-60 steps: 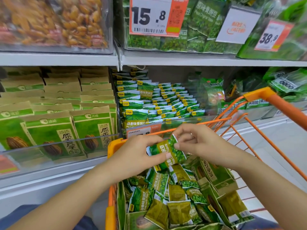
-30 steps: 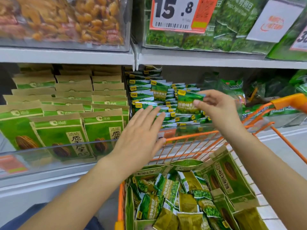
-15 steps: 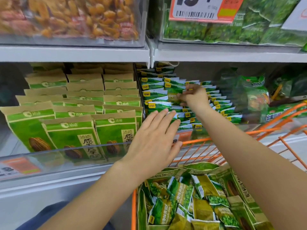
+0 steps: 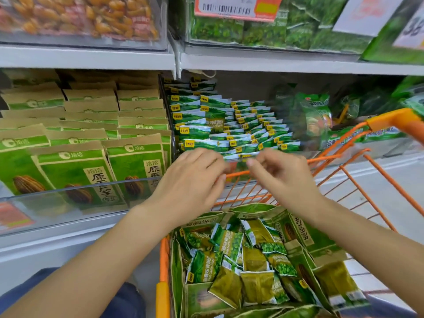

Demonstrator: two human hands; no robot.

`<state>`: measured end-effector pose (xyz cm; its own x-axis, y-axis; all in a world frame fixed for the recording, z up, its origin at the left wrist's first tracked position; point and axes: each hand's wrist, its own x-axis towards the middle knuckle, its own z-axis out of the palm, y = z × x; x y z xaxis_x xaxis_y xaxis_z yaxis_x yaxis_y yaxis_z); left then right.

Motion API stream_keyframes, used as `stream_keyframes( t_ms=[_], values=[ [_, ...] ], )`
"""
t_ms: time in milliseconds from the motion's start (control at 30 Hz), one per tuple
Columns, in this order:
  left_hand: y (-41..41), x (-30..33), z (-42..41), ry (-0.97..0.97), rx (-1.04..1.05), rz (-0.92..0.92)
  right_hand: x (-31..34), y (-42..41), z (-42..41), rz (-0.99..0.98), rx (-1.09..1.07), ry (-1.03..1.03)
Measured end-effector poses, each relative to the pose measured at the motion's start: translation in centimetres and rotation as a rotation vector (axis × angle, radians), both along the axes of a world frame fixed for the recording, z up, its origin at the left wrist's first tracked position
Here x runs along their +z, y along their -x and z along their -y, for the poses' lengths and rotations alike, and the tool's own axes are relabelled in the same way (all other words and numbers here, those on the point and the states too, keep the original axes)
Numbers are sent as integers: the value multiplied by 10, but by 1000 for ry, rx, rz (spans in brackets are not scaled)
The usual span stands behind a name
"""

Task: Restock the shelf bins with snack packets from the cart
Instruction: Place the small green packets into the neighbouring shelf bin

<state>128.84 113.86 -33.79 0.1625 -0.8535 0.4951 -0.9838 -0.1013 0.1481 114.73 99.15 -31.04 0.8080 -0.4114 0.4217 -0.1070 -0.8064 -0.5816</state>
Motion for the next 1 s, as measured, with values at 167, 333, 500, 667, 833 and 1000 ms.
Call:
stream_keyframes(
  t_ms=[167, 333, 500, 667, 833, 1000],
  values=[
    [10, -11, -11, -198, -107, -53, -60, 22, -16, -876, 236, 426],
    [9, -6, -13, -149, -90, -144, -123, 5, -21, -1094, 161, 500],
    [9, -6, -14, -124, -94, -146, -119, -5, -20, -1090, 49, 83],
    [9, -5, -17, -97, -81, -399, -62, 18, -11, -886, 10, -133],
    [12, 6, -19, -97, -80, -917, -4, 51, -21, -384, -48, -687],
    [37, 6, -15, -122, -158, -997, 5, 46, -41, -256, -16, -829]
  ],
)
